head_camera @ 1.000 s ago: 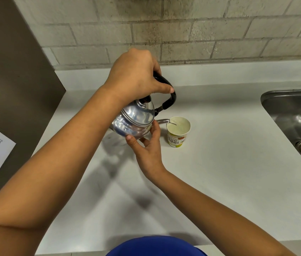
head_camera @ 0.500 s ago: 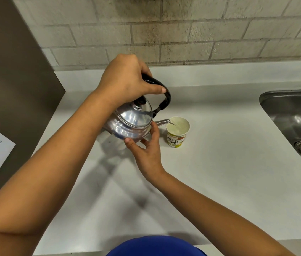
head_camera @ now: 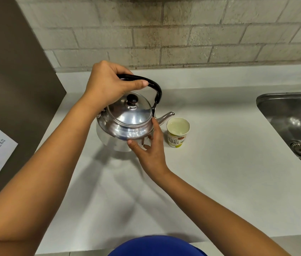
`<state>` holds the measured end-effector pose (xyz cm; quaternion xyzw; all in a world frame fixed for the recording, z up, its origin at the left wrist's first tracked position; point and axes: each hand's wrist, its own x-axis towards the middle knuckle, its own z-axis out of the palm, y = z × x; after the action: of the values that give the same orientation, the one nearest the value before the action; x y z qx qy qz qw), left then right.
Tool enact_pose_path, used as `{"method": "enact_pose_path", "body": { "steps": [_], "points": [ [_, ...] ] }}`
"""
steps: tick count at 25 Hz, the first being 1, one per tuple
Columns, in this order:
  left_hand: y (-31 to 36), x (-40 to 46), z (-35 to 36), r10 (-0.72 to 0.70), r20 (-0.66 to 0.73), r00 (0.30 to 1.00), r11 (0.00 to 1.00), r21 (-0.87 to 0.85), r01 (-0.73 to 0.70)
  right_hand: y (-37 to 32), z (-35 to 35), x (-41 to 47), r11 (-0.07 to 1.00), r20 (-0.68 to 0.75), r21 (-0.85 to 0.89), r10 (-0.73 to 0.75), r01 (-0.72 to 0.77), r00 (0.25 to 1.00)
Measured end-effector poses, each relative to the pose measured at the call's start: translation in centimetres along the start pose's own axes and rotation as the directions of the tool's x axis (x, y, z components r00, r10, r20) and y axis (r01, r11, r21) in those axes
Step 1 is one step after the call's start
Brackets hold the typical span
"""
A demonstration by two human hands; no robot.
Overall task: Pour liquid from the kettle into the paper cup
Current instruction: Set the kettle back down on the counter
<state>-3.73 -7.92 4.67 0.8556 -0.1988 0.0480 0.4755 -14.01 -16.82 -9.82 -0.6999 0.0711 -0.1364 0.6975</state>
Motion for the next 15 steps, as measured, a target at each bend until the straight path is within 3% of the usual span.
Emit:
{"method": "enact_pose_path", "body": {
  "steps": [3,6,8,12,15],
  "points": [
    [-0.5,-0.2,-0.3,0.008,-0.033,0.999,0.998,-0.059,-0.010,-0.5,-0.3,-1.0,0.991,-0.055,-0.122,-0.065,0.058,0.996],
    [-0.8,-0.6,-0.5,0.002,-0.077,0.997,0.990,-0.140,-0.013,-3.2,-1.6,-0.2,0.911,-0.156,-0.243,-0.375,0.332,0.914],
    [-0.8,-0.8,-0.8,0.010,-0.081,0.997,0.987,-0.159,-0.023,-6.0,-2.8,2.4,0.834,-0.104,-0.300,-0.511,0.462,0.853],
    [-1.3,-1.6,-2.1,0.029,-0.091,0.995,0.985,-0.167,-0.044,-10.9,-3.2,6.2,0.805,0.127,-0.423,-0.402,0.417,0.907],
    [-1.6,-1.9,-2.2,0.027,-0.103,0.994,0.984,-0.174,-0.045,-11.5,-3.1,7.4,0.758,0.291,-0.462,-0.361,0.461,0.886]
  ]
}}
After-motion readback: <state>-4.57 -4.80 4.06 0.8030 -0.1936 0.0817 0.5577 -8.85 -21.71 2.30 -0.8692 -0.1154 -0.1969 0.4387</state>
